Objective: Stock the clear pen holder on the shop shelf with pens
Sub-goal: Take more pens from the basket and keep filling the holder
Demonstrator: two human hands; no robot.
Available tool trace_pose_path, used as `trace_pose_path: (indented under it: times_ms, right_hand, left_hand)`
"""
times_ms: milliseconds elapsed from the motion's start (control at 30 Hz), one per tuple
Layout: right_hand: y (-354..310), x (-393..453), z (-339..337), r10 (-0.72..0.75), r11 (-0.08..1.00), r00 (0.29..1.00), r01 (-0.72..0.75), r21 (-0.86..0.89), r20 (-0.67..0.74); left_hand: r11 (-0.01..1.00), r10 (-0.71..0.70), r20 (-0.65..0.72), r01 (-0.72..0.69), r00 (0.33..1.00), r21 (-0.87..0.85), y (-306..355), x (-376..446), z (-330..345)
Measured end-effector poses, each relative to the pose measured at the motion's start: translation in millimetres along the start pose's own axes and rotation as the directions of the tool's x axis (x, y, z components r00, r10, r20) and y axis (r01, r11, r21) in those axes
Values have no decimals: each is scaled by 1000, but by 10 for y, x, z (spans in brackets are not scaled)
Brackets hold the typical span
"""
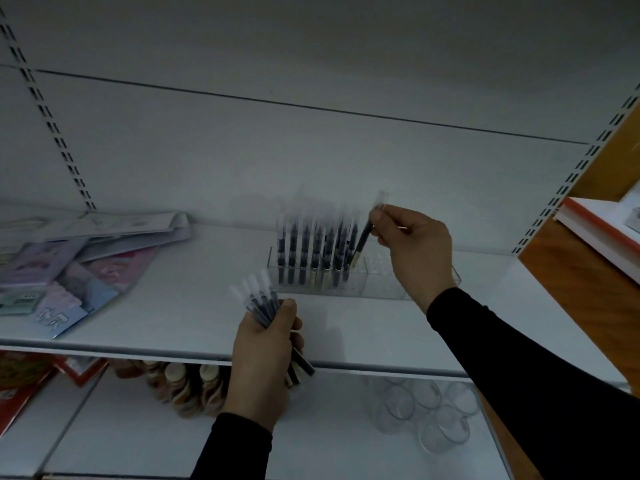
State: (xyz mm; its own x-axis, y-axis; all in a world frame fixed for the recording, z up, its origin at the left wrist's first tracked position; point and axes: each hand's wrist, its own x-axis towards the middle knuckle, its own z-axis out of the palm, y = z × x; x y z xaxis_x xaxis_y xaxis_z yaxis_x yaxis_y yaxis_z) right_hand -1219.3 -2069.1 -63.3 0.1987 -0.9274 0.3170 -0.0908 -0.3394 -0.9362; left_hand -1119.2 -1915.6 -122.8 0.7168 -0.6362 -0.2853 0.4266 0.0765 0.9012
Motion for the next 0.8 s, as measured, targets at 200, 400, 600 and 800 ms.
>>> trace_pose_path:
  times_ms: [200, 400, 600, 800]
  right_hand:
    - [63, -64, 47, -22, 991, 999, 26, -128, 33]
    - [156, -91, 96, -8, 972, 997, 24, -232, 71]
    - [186, -91, 105, -11, 960, 996, 37, -279, 94]
    - [216, -210, 35, -30, 937, 999, 44, -345, 45]
  left_hand:
    - [1000, 9, 7, -9, 1000, 15, 4, -2, -8]
    - [1000, -5, 13, 5, 1000, 0, 10, 3, -15]
    - [1000, -14, 31, 14, 999, 10, -1, 19, -27]
    - [998, -40, 59, 37, 997, 45, -16, 6, -17]
